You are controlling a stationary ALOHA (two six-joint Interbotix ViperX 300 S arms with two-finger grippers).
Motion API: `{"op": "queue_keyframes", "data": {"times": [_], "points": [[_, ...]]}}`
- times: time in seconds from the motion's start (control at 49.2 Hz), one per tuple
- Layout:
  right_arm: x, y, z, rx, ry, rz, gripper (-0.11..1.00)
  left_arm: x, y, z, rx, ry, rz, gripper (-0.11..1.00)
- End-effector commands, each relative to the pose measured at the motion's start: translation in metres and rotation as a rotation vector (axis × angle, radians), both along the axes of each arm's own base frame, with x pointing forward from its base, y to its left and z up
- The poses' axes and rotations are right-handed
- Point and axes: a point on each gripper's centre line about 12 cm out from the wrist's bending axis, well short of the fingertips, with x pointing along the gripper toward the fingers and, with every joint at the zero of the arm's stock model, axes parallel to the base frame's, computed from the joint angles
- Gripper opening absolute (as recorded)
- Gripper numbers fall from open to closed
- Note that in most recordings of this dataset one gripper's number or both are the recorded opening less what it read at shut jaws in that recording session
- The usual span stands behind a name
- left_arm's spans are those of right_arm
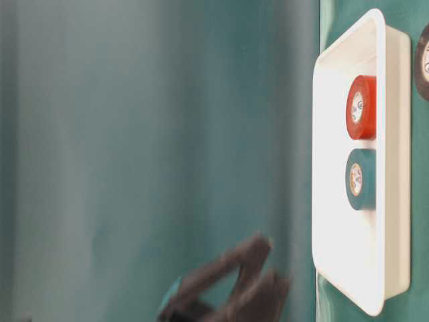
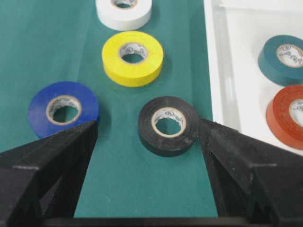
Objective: Pick up the tape from a random location and place it into the white case.
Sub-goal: 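Move the open left gripper toward the yellow tape roll, then lower the left gripper over the yellow tape roll's rim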
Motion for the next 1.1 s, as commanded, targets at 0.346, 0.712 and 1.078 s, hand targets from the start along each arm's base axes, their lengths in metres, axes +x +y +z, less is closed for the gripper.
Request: {"op": "queue_keyframes", "data": {"times": [0.346,0.712,1.078], "points": [[0.004,0.000,0.009,-0.002,-0.026,0.000,0.82,0.049,0.003,0.014,0.003,0.029,0.025,0.99],[0.004,0.000,0.009,-0.002,-0.024,0.001,0.82,0.052,0.007,0.006,0.009,0.143,0.039,0.99],[0.005,0.000,0.009,-0.002,-0.026,0.001,0.82,0.071,0.004,-0.002,0.057,0.492,0.033,0.99]]}}
